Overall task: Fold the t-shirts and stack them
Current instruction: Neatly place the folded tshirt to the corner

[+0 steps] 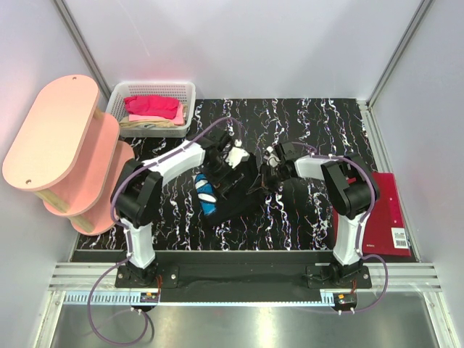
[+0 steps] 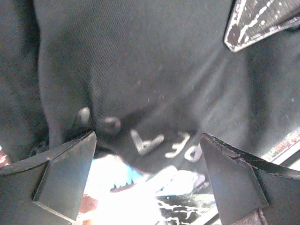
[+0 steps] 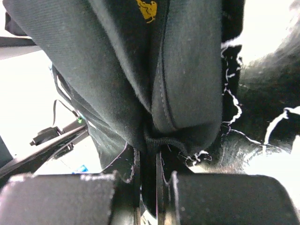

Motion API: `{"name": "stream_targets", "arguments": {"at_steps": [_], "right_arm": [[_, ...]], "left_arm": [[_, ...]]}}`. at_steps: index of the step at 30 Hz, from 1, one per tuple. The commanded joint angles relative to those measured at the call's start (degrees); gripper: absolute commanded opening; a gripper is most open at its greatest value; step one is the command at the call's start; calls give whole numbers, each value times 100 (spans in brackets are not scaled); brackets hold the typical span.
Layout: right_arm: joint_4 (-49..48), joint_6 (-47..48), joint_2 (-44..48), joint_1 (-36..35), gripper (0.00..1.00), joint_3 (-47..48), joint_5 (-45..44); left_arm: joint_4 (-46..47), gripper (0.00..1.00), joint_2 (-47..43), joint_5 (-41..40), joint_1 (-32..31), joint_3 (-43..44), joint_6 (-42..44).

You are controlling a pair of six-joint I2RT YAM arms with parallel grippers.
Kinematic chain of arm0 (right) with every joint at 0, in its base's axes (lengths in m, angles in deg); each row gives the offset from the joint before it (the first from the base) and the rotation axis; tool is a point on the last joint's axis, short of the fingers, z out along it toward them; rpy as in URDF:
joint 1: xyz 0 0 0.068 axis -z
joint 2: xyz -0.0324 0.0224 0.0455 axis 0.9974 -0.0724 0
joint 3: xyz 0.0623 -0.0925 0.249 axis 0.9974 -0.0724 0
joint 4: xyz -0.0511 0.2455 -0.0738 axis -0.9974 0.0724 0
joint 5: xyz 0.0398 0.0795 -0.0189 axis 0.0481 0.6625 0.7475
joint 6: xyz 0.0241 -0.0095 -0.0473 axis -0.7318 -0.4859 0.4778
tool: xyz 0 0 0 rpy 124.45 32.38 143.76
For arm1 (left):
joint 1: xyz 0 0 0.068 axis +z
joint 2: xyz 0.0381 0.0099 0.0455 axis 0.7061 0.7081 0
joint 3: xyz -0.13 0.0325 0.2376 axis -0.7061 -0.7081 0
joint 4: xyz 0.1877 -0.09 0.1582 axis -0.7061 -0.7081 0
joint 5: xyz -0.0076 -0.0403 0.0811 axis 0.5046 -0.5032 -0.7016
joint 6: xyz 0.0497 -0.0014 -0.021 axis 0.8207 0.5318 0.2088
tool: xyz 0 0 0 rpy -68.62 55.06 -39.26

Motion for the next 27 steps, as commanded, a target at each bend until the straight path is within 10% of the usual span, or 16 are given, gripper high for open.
{"name": "stream_targets", "arguments": {"at_steps": [1,27], "right_arm": [[371,-83,5,192,0,645,-450],[3518,-259,-1937,3498,0,5295,-3281]], "left_arm": [[-32,99,-768,-37,321,185,34],[-806,99,-3740,306,2826,-1590,957]]}}
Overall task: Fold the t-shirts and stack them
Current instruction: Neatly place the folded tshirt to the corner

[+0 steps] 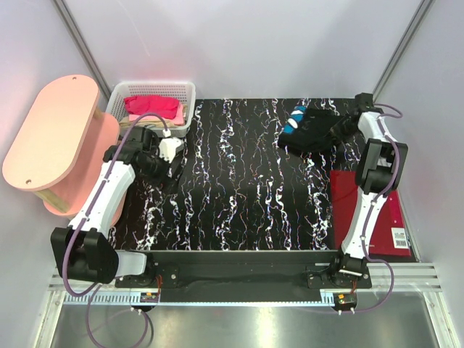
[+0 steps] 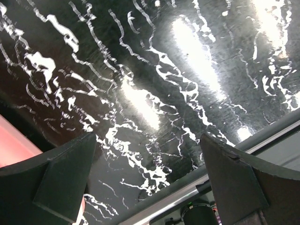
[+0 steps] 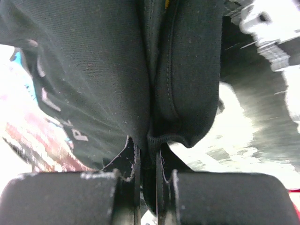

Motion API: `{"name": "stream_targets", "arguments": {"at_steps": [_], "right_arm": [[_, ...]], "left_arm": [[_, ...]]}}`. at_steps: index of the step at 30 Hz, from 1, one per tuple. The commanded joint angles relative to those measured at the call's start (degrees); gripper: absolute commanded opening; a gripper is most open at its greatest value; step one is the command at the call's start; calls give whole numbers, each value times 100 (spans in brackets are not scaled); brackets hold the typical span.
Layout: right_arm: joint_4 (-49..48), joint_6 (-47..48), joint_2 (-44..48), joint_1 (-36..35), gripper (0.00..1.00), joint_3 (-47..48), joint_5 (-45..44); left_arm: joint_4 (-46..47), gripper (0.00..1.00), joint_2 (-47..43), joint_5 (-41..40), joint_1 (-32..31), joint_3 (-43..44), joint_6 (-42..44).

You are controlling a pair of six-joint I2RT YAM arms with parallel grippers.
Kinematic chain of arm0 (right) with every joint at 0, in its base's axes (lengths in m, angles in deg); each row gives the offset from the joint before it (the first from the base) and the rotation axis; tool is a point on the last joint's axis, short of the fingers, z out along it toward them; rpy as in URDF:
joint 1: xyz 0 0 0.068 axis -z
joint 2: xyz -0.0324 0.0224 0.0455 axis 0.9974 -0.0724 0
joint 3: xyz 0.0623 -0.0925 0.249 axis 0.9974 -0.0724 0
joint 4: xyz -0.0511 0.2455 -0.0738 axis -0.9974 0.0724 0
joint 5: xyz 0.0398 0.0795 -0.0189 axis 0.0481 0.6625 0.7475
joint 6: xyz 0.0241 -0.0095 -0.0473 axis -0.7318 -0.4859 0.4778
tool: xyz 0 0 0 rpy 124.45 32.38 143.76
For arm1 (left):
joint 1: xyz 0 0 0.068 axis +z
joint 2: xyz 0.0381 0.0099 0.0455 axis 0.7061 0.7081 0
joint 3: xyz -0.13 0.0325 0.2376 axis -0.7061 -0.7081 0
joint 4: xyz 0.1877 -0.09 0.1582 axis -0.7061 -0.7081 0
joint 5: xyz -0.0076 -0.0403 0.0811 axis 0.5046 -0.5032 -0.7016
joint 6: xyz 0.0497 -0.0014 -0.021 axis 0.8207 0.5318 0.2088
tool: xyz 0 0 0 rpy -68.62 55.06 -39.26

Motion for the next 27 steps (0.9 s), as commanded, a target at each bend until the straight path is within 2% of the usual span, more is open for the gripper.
{"name": "stream_targets", "arguments": {"at_steps": [1,5,7,11,14,16,19,22,27], "right_arm": [[537,-10,-241,139,0,731,-487],[1203,193,-680,147,1,1321,-601],[1363,280,-804,147,11,1349,-873],[1407,307,-760,235,24,1269,-1321],[1591,237,-769,376,64,1462,-1454],[1854,245,-865,411,84,1908,-1620],[2478,263,-918,420,95,2663,-2164],[3006,237,-875,420,99,3428,-2649],[2990,307,-279,280,100,3555,-1527]], "left_arm": [[118,99,-195,267,247,-10,220],[118,99,-133,407,414,-37,264],[118,99,-98,495,441,-19,265],[118,99,-80,583,503,-36,264],[118,99,-89,574,520,-54,264],[118,99,-142,583,529,-80,264],[109,99,-203,592,538,-133,256],[109,99,-230,636,538,-186,220],[109,99,-291,671,547,-186,168]]}}
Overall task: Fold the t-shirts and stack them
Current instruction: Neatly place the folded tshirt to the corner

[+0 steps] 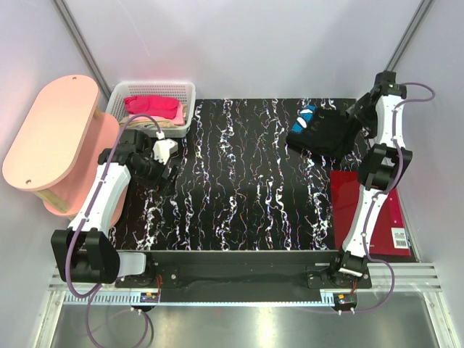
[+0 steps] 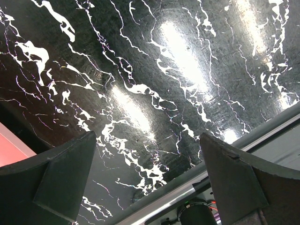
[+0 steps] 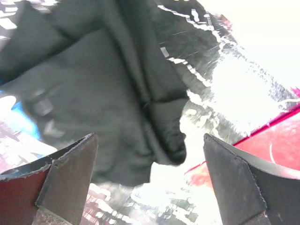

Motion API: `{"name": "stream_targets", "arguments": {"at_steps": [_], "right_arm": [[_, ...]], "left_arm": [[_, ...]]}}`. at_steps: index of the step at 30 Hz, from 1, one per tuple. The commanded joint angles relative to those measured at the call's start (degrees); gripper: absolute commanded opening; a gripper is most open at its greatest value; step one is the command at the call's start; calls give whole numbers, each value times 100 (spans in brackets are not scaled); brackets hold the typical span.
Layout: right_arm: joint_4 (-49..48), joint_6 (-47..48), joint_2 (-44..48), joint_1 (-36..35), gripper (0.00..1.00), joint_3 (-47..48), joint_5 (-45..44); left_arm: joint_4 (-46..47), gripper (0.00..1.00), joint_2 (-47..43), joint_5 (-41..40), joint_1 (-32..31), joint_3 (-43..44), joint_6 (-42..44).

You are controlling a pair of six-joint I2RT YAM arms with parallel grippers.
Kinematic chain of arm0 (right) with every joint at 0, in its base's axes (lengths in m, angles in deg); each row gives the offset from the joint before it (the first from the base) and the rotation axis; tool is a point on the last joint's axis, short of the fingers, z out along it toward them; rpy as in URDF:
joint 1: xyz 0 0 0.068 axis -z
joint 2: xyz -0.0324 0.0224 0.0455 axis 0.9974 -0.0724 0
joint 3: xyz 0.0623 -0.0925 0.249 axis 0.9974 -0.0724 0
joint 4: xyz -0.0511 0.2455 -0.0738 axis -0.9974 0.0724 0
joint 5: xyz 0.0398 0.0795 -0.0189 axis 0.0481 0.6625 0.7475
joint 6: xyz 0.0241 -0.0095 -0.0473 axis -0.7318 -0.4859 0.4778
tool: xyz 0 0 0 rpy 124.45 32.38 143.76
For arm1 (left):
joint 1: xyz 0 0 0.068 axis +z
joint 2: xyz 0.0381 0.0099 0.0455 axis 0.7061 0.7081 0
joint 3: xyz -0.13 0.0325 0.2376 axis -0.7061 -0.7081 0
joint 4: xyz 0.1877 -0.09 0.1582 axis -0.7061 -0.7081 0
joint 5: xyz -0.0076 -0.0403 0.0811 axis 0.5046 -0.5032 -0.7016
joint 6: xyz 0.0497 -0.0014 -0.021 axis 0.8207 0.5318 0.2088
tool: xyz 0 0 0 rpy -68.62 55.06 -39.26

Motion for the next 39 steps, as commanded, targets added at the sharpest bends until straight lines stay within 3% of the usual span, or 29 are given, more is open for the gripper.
{"name": "stream_targets", "arguments": {"at_steps": [1,5,10,16,32,35,39], "right_arm": [[181,139,774,-225,100,-33,795],[-330,341,742,-787,100,-379,2489],[-356,175,91,-1228,100,-141,2854],[-391,43,-271,-1210,100,-255,2407],[-409,543,-25,-780,100,-1485,1335],[-321,692,-60,-718,100,-1390,1062],[231,833,-507,-543,100,-293,991]], "left_arm": [[120,99,-256,238,31,37,-20],[138,99,-212,265,40,116,-64],[129,99,-177,221,40,178,-108],[129,99,-291,98,92,107,-38],[129,99,-283,168,163,143,-38],[120,99,-265,229,163,151,-81],[120,99,-265,282,163,134,-117]]}}
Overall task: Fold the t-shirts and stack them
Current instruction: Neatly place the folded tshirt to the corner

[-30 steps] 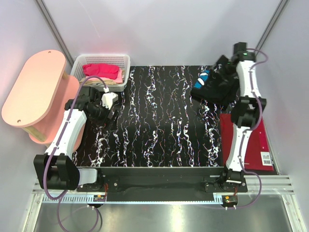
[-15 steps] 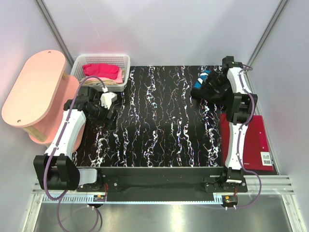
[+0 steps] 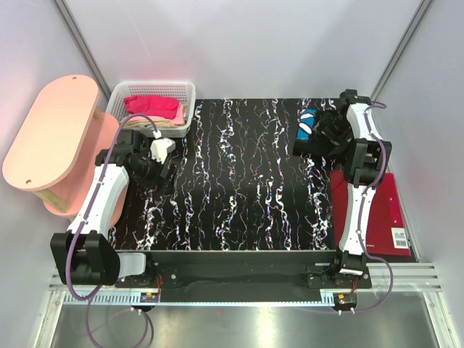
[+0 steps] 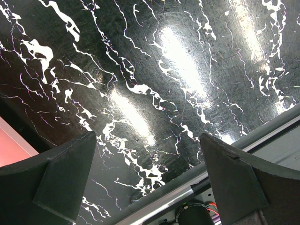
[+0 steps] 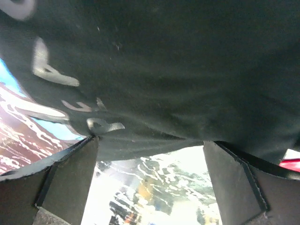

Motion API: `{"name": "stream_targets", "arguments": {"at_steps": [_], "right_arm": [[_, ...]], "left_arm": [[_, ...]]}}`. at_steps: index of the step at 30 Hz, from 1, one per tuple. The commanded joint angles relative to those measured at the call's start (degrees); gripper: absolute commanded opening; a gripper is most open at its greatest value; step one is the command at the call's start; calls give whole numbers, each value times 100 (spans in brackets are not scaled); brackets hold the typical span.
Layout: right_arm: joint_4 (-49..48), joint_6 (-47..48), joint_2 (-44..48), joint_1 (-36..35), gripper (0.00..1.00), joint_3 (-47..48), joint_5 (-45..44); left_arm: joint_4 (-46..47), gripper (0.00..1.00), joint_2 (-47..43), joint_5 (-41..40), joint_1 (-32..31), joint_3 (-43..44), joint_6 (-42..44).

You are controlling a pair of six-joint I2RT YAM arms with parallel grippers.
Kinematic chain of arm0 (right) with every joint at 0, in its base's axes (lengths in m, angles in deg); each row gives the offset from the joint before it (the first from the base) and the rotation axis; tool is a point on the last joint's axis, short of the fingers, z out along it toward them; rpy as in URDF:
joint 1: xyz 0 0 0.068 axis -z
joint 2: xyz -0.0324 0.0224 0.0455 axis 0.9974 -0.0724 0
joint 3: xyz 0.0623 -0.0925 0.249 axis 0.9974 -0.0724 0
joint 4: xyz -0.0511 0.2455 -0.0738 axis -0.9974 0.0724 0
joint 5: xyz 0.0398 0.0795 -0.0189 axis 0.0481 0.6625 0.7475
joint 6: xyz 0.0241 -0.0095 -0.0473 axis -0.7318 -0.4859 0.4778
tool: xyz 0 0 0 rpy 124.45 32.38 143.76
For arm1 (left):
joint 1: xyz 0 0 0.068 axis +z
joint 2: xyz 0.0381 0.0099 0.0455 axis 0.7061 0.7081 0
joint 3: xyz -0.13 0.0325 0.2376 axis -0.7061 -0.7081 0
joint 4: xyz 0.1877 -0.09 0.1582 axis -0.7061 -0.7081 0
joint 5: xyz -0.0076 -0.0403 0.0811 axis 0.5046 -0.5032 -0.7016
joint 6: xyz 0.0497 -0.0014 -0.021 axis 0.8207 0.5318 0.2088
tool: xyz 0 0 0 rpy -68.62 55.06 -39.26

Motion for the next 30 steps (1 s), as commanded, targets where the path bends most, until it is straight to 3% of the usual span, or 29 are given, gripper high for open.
{"name": "stream_targets", "arguments": {"at_steps": [1,5,12,21,24,27,30], "right_arm": [[543,361,-474,334,100,1122,-449],[667,336,-802,492,100,1862,-133],[553,511,-372,362,100,1793,342],[474,625,1885,-674,100,1627,272],[368,879,2887,-1376,100,1074,-8],[-193,1108,4091,-1940,100,-154,-527],[-1167,1065,5444,-2162,100,-2007,-388]], "left_arm": [[116,99,-175,221,36,125,-56],[107,99,-167,230,36,81,-73],[107,99,-79,309,36,151,-222],[133,99,-105,-209,36,1011,-635],[133,99,-297,-376,36,1144,-837],[168,99,-465,-551,36,1206,-1030],[160,99,-492,-692,53,1180,-1171]]}}
